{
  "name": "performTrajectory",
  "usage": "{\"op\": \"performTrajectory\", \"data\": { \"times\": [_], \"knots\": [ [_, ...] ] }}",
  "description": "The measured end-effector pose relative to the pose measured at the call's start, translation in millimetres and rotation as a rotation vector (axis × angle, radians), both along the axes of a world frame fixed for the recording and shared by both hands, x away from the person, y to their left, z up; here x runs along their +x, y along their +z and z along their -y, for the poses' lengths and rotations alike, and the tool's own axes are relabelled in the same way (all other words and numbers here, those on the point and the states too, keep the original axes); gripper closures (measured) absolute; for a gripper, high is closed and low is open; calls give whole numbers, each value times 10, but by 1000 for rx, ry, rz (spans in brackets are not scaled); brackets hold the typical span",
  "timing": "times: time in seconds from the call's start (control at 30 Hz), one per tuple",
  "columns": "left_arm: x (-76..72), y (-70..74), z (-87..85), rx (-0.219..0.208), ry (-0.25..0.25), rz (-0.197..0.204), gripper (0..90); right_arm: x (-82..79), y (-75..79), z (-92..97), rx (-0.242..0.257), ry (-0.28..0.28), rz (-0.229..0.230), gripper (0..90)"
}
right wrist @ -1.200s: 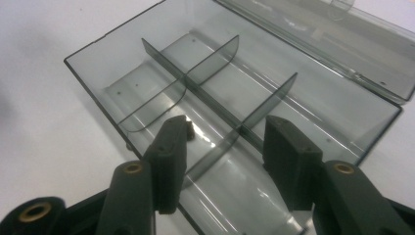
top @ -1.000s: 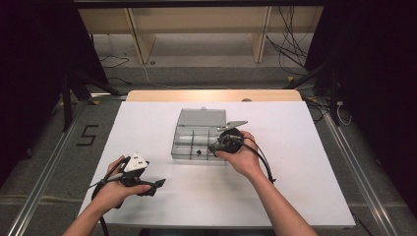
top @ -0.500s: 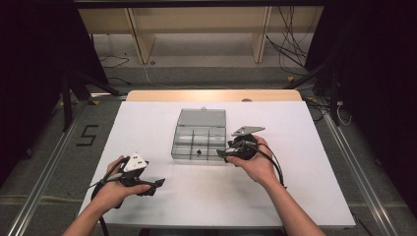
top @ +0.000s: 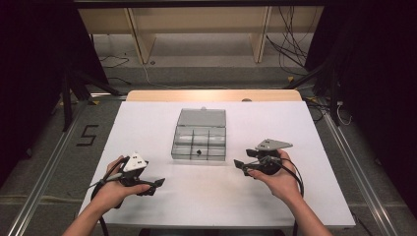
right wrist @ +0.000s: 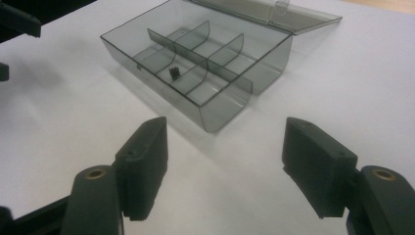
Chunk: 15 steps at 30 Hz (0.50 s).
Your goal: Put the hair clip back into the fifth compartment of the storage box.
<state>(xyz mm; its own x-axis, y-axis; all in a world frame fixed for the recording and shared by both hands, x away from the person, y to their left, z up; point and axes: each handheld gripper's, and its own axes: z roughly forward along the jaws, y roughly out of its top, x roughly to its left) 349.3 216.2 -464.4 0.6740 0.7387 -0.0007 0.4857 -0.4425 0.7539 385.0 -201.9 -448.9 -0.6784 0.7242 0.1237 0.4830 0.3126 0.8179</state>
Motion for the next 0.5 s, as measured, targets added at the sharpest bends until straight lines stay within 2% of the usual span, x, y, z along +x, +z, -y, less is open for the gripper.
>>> {"op": "performTrajectory", "data": {
  "times": [0.2, 0.5],
  "knots": [
    [0, 1, 4, 1, -1, 1, 124, -155, -19, 196, 27, -23, 17, 343],
    [9, 5, 1, -5, 4, 5, 127, -225, -59, 268, 15, -34, 12, 334]
  ]
}}
